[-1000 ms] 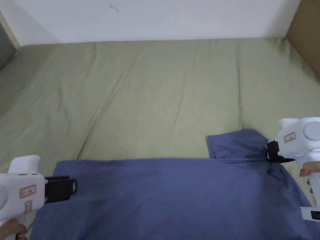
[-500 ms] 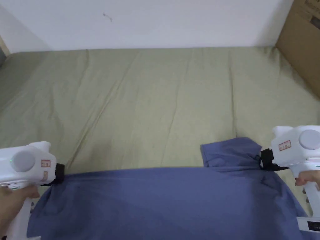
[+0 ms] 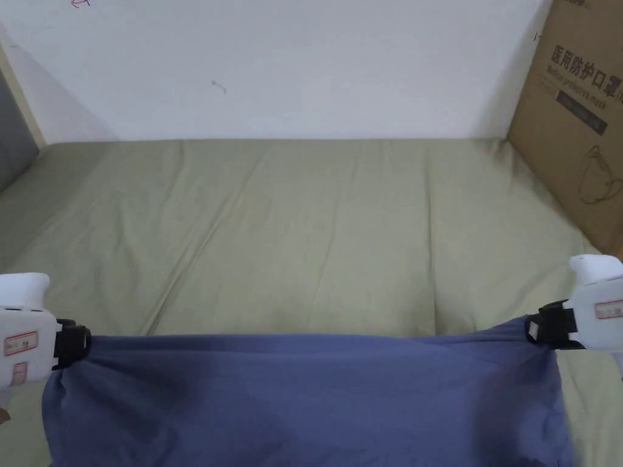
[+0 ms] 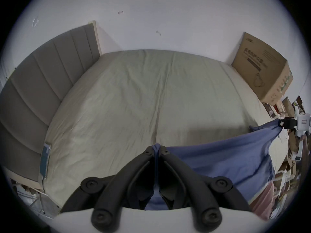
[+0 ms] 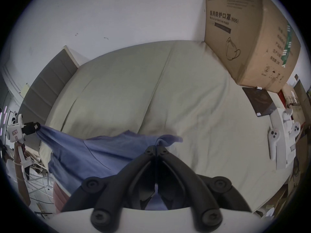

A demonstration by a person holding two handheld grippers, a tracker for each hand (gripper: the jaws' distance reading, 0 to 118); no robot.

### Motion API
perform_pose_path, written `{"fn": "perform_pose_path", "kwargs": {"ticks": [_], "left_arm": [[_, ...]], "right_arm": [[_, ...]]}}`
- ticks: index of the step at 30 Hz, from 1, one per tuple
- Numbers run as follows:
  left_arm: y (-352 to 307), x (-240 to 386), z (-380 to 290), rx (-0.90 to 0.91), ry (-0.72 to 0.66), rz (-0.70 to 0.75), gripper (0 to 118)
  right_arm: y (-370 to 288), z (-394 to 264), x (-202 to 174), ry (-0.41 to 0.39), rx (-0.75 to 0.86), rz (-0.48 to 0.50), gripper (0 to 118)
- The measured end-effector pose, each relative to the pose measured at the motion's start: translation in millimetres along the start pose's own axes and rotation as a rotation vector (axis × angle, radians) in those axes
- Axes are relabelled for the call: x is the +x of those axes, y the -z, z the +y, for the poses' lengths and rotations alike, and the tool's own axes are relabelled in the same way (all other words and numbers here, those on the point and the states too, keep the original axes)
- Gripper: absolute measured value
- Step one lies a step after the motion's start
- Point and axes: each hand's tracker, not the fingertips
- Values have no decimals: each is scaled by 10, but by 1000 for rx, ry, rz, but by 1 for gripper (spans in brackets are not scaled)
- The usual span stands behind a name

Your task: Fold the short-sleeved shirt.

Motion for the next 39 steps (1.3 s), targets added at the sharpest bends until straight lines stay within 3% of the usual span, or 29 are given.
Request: {"fn": "perform_pose_path", "kwargs": {"ticks": [7,12,17,19,20,21,22,23,24,26,27,28,29,30,31,36,39], "left_arm": [[-377,-51,-1057,-53,-12,21,2],[-104,-117,-1762,-176,-47,28,2],[4,-203,-1941,-194,-70,31,3],[17,-228,-1906,-187,-93,41,23],[17,-236,-1892,-179,-95,65,44],[-7,-220,-1867,-181,-85,108,74],[-24,-231,-1847,-188,-80,122,91],[-51,-250,-1825,-179,-82,111,100],[-120,-276,-1796,-156,-85,106,101],[-271,-234,-1722,-112,-118,78,101],[-322,-234,-1690,-95,-133,58,98],[-361,-231,-1667,-89,-144,38,86],[-416,-204,-1659,-70,-156,10,59],[-421,-204,-1656,-63,-142,-9,10],[-387,-208,-1675,-67,-136,3,0],[-186,-354,-1884,-105,-188,12,0],[-291,-462,-1906,-68,-305,-51,0]], "right_arm": [[-469,-1080,-50,-3,-65,15,0],[-228,-1915,-56,49,-217,-33,0],[-71,-2303,-90,48,-228,-52,4],[-91,-2278,-105,57,-218,-74,40],[-117,-2253,-116,56,-208,-82,59],[-155,-2221,-136,49,-199,-101,72],[-201,-2190,-155,39,-188,-122,72],[-290,-2142,-166,27,-171,-125,72],[-368,-2086,-193,21,-151,-116,72],[-488,-1974,-294,14,-82,-102,71],[-534,-1919,-337,3,-49,-79,65],[-553,-1871,-407,-3,-32,-71,52],[-562,-1832,-500,-25,-2,-67,31],[-527,-1817,-603,-46,25,-74,0],[-461,-1815,-667,-57,36,-101,0],[-77,-1890,-988,-54,-37,-9,0],[55,-1905,-1146,-62,-50,13,0]]}}
